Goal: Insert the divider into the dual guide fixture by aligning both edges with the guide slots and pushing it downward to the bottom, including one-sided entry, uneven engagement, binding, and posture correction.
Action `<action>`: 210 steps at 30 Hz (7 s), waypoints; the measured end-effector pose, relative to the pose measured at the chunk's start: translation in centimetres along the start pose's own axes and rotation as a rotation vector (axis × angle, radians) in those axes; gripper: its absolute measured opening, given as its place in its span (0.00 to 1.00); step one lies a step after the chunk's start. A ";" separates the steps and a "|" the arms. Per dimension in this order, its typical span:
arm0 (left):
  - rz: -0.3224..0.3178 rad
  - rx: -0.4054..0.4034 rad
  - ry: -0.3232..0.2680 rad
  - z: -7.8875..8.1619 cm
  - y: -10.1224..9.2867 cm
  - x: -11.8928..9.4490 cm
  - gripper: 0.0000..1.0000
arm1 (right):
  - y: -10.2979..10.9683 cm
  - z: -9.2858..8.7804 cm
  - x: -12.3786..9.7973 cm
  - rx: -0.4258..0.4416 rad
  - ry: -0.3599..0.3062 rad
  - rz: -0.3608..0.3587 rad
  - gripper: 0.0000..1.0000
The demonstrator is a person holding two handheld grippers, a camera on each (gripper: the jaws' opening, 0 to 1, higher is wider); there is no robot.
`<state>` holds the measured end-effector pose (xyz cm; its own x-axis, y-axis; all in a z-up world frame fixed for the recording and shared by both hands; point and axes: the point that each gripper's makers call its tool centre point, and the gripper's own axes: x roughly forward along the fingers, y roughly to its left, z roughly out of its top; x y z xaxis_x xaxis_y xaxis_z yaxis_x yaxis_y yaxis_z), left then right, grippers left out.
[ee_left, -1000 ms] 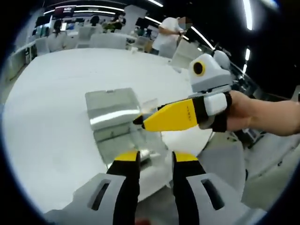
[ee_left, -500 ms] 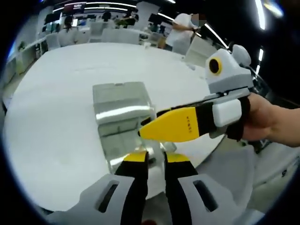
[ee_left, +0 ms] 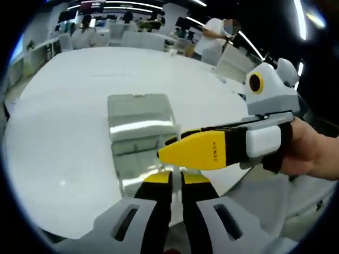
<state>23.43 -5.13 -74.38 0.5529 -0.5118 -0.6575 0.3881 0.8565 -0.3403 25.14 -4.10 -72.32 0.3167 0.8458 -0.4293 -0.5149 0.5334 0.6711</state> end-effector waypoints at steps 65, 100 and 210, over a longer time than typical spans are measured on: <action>0.025 -0.177 0.314 0.0 3.9 0.5 0.02 | -1.4 -1.3 -2.9 -0.281 0.017 0.055 0.45; 0.205 -0.259 0.518 -0.8 5.6 3.5 0.01 | -1.3 -3.2 -5.3 -0.698 0.061 0.095 0.60; 0.307 -0.205 0.645 -2.6 6.0 6.6 0.01 | -3.2 -3.6 -6.7 -0.691 0.062 0.082 0.64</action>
<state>27.49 -3.17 -82.51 0.0467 -0.1605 -0.9859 0.1050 0.9823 -0.1549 21.80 -11.52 -73.78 0.2197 0.8703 -0.4408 -0.9305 0.3227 0.1735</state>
